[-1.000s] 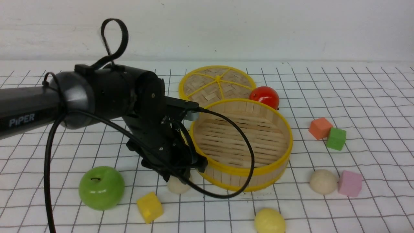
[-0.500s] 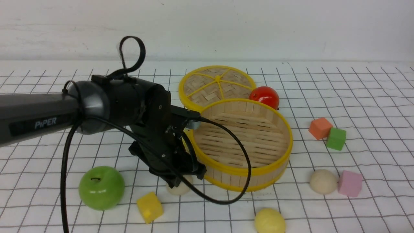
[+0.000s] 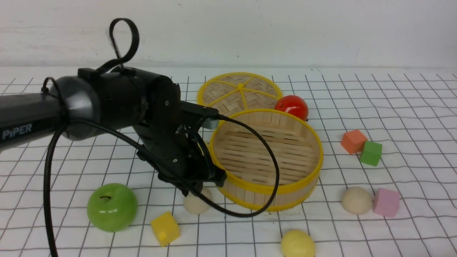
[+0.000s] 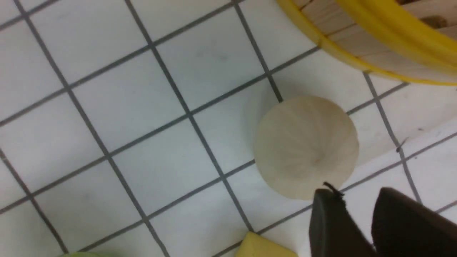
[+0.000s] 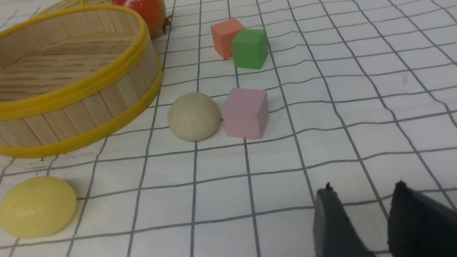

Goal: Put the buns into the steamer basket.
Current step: Use the left arm to grab a steamed stuffed bun

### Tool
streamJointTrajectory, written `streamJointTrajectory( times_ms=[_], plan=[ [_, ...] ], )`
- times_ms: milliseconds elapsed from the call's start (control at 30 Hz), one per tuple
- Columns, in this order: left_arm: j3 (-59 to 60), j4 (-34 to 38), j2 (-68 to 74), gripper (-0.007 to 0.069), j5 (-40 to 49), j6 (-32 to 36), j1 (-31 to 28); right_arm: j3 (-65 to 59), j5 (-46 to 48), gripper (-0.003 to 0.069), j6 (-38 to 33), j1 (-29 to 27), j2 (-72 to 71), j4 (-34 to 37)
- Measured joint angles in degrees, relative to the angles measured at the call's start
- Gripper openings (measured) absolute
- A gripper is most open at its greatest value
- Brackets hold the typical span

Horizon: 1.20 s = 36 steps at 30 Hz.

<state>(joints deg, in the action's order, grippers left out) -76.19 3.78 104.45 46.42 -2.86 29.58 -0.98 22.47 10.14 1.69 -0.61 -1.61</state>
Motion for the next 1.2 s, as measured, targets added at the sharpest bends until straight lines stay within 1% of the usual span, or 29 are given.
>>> streamJointTrajectory(
  times_ms=[33, 67, 100, 200, 467, 900, 967, 1100, 1133, 1167, 1200],
  plan=[
    [0.0, 0.0, 0.0, 0.0206, 0.0, 0.0, 0.0, 0.0, 0.0, 0.0241, 0.0, 0.0, 0.0, 0.0],
    [0.0, 0.0, 0.2, 0.0237, -0.1, 0.0, 0.0, 0.0, 0.0, 0.0241, 0.0, 0.0, 0.0, 0.0],
    [0.0, 0.0, 0.4, 0.0251, -0.1, 0.0, 0.0, 0.0, 0.0, 0.0241, 0.0, 0.0, 0.0, 0.0],
    [0.0, -0.4, 1.1, 0.0268, -1.3, 0.0, 0.0, 0.0, 0.0, 0.0241, 0.0, 0.0, 0.0, 0.0],
    [0.0, -1.4, 2.6, 0.0270, -6.2, 0.0, 0.0, 0.0, 0.0, 0.0241, 0.0, 0.0, 0.0, 0.0],
    [0.0, -1.5, 6.2, 0.0270, -7.6, 0.0, 0.0, 0.0, 0.0, 0.0241, 0.0, 0.0, 0.0, 0.0],
    [0.0, -1.5, 6.3, 0.0252, -7.7, 0.0, 0.0, 0.0, 0.0, 0.0241, 0.0, 0.0, 0.0, 0.0],
    [-0.3, -1.0, 6.3, 0.0161, -6.5, 0.0, 0.0, 0.0, 0.0, 0.0241, 0.0, 0.0, 0.0, 0.0],
    [-0.5, -0.5, 6.3, 0.0106, -5.6, 0.0, 0.0, 0.0, 0.0, 0.0241, 0.0, 0.0, 0.0, 0.0],
    [-0.9, 0.0, 6.3, 0.0036, -4.9, 0.0, 0.0, 0.0, 0.0, 0.0241, 0.0, 0.0, 0.0, 0.0],
    [-1.2, 0.4, 6.3, 0.0006, -4.2, 0.0, 0.0, 0.0, 0.0, 0.0241, 0.0, 0.0, 0.0, 0.0]
  ],
)
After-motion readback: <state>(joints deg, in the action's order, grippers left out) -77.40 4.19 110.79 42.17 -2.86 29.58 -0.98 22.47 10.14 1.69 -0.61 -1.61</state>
